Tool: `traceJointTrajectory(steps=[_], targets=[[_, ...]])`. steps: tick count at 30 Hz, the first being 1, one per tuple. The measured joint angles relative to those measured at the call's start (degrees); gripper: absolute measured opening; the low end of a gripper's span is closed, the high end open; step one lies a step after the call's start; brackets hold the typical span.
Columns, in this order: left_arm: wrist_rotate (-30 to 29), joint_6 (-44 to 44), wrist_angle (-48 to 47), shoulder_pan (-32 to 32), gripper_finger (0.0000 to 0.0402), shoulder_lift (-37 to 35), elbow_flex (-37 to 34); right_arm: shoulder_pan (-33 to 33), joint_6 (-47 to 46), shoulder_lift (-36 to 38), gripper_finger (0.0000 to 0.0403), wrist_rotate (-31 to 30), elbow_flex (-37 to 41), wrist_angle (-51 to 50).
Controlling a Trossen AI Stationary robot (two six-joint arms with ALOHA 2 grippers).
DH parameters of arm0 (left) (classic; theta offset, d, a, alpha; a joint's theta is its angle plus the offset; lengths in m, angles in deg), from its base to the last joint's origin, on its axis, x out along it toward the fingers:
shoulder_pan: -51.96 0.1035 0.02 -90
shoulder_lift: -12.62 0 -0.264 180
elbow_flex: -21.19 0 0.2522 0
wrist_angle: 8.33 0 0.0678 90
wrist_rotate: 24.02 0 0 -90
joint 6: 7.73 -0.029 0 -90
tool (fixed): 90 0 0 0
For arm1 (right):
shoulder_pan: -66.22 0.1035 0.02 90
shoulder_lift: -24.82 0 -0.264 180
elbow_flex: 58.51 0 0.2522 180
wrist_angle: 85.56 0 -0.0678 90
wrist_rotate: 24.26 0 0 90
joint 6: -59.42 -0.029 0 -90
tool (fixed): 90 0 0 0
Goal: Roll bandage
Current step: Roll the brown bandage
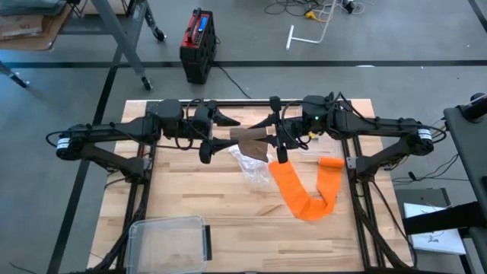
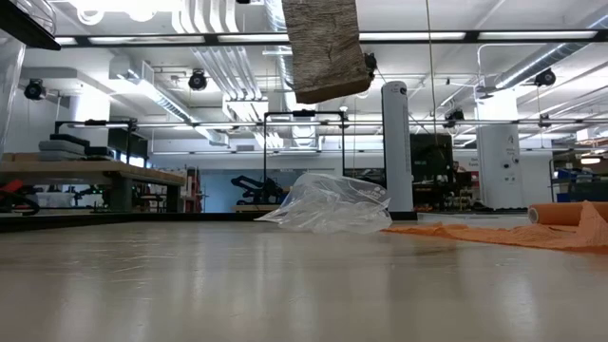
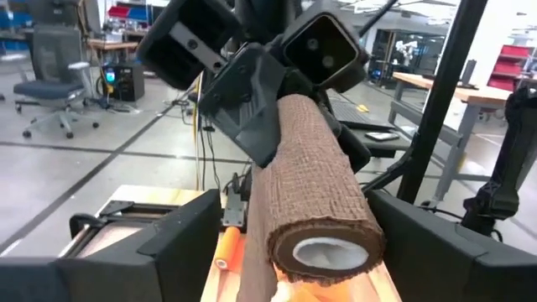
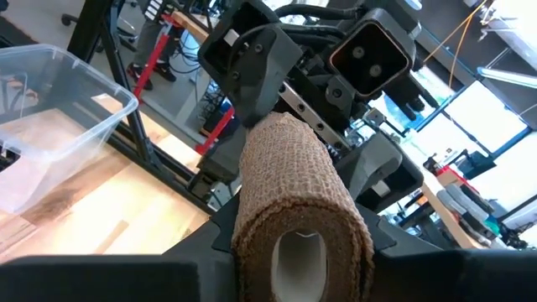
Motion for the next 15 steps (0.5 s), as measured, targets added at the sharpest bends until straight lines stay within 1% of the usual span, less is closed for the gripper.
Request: traceJointTrajectory(steps=[3,6,12,15], targets=[[0.0,0.8,-0.8,0.1,0.0287,0.0,0.0,0.0,1.1,0.0,0.0104,-1.5,0.0,0.3],[0.0,0.8,-1.4,0.1,0.0271,0.0,0.0,0.0,1.1,0.0,0.0106,-1.7,0.0,0.2],[0.0,-1.3,0.2,0.1,0.0228,0.3,0.0,0.0,0.0,0.0,0.0102,-1.7,0.0,-0.1],[-0.1,-1.5,1.2,0.1,0.0197,0.3,0.0,0.0,-2.0,0.0,0.0108,-1.7,0.0,0.0]])
